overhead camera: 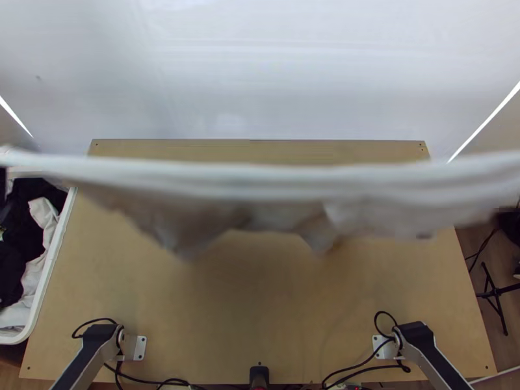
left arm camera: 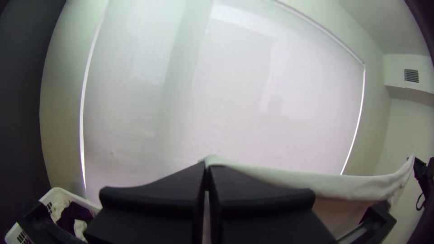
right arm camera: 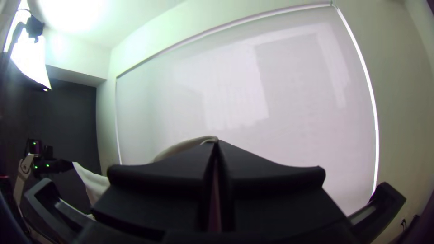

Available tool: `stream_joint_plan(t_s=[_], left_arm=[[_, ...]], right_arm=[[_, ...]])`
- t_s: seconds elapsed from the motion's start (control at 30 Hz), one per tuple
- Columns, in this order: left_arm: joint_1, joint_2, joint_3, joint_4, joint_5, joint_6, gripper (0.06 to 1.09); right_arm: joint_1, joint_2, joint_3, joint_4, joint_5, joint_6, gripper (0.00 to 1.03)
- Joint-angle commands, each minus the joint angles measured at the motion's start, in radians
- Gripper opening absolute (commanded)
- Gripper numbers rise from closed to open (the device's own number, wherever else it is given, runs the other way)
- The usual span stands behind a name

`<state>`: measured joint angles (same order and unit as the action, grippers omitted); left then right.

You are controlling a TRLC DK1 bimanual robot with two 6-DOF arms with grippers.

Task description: Fold the t-shirt

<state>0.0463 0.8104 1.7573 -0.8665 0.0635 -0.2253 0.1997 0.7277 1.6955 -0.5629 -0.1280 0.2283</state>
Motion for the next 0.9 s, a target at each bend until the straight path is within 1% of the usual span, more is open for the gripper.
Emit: stream_joint_plan(t_s=[0.0, 0.17, 0.33, 0.43, 0.53, 0.6, 0.67, 0.77, 0.87], left_arm=[[0.026, -0.192, -0.025, -0.016, -0.001, -0.006, 0.09], [0.026, -0.249, -0.025, -0.057, 0.001, -0.013, 0.09], [0.026, -0.260, -0.058, -0.092, -0.001, -0.020, 0.09], [0.017, -0.272, -0.140, -0.124, 0.002, -0.013, 0.09], [0.004, -0.307, -0.326, -0.134, 0.012, 0.017, 0.09], [0.004, -0.330, -0.469, -0.095, 0.013, 0.040, 0.09], [0.001, -0.346, -0.619, -0.003, 0.013, 0.070, 0.09], [0.000, -0.327, -0.808, 0.158, 0.013, 0.107, 0.09], [-0.005, -0.247, -0.912, 0.300, 0.015, 0.116, 0.09]], right_arm=[[0.104, -0.180, 0.033, -0.054, 0.001, 0.011, 0.03], [0.112, -0.267, 0.020, -0.066, 0.001, 0.011, 0.03], [0.107, -0.287, -0.042, -0.088, 0.002, 0.011, 0.03], [0.110, -0.284, -0.151, -0.098, 0.002, 0.023, 0.03], [0.116, -0.304, -0.346, -0.107, 0.008, 0.028, 0.03], [0.118, -0.333, -0.490, -0.100, 0.007, 0.049, 0.03], [0.118, -0.352, -0.625, -0.063, 0.005, 0.074, 0.03], [0.116, -0.353, -0.806, 0.057, 0.007, 0.092, 0.03], [0.109, -0.330, -0.950, 0.213, 0.008, 0.088, 0.03]])
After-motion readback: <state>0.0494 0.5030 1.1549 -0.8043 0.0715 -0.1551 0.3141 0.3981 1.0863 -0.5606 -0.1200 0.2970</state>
